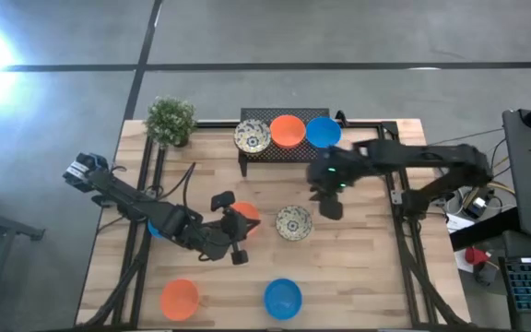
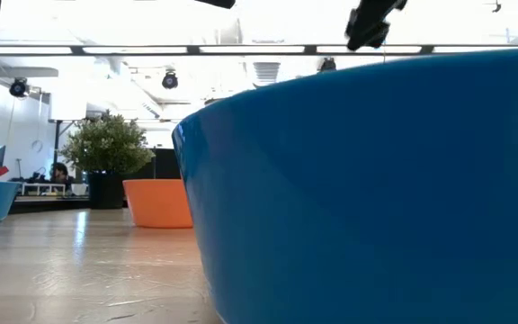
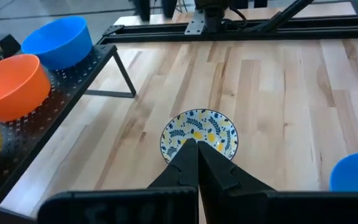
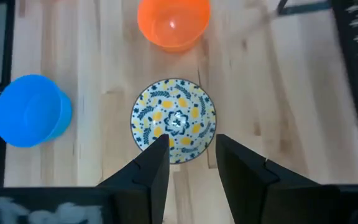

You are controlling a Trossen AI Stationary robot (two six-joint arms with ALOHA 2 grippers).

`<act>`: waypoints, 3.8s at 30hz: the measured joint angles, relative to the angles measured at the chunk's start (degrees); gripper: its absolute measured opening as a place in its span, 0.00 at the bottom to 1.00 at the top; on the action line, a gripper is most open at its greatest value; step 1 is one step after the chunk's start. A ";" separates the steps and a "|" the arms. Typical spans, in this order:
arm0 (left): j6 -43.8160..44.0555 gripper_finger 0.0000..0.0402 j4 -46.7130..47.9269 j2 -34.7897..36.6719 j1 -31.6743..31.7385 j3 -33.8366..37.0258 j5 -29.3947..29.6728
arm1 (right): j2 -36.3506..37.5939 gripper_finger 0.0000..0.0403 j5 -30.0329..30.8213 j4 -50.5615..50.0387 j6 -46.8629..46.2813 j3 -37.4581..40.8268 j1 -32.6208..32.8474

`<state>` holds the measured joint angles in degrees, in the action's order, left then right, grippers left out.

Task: Pick & Place Mini bowls
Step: Stack the yellow patterned bowl on the yellow patterned bowl on the shelf

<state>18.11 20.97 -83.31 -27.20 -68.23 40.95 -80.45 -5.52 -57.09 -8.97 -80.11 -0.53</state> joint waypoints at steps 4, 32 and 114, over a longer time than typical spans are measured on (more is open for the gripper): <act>0.79 0.00 0.03 0.00 0.97 0.00 -0.02 | 7.30 0.32 4.64 0.43 -2.48 2.54 3.63; 12.62 0.24 -0.69 -5.11 15.16 -1.96 -19.61 | 29.03 0.32 10.06 3.41 -7.57 15.09 8.45; 27.96 0.24 -7.60 -29.32 25.97 -7.01 -37.96 | 29.75 0.22 10.03 5.45 -6.93 15.84 8.45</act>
<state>46.06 13.37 -112.63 -1.23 -75.24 2.99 -50.70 4.51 -51.64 -15.90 -64.27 7.92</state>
